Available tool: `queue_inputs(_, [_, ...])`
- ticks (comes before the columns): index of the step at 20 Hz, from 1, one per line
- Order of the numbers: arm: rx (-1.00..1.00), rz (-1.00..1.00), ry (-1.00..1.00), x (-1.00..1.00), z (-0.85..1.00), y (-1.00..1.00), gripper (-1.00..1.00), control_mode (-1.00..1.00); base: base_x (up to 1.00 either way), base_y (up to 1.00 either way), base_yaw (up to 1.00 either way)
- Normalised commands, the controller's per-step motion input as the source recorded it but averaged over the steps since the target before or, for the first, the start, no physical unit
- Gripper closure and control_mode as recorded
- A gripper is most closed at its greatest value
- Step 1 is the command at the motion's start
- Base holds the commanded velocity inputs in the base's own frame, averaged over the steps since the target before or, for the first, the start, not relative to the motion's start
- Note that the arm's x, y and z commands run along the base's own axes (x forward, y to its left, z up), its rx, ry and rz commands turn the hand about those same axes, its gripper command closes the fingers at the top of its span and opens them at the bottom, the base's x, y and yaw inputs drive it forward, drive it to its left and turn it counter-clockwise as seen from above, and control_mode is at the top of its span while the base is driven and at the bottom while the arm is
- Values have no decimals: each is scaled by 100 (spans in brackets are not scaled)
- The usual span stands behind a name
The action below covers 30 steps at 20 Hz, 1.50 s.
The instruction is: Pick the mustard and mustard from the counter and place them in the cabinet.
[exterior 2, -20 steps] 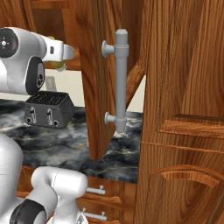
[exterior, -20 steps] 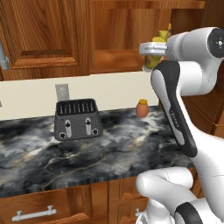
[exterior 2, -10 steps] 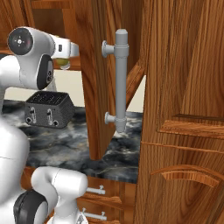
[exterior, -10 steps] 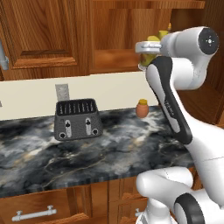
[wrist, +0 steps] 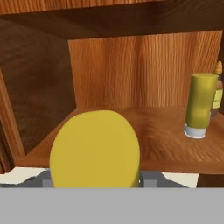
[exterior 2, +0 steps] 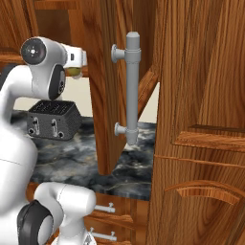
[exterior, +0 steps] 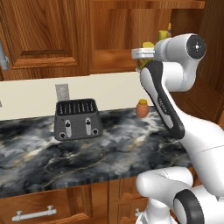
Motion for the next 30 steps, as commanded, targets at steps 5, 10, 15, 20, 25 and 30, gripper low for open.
queue_inputs(5, [-4, 0, 0, 24, -9, 0, 100, -100, 0, 0, 0])
queue_inputs(10, [0, 0, -3, 18, 6, 0, 100, -100, 0, 0, 0])
queue_inputs(15, [0, 0, -1, 15, 25, 0, 100, -100, 0, 0, 0])
queue_inputs(20, [0, 2, 0, 35, 3, 0, 100, -100, 0, 0, 0])
queue_inputs(25, [0, 5, 2, 42, -7, 0, 100, -100, 0, 0, 0])
queue_inputs(30, [0, 7, 2, 28, -13, 0, 100, -100, 0, 0, 0])
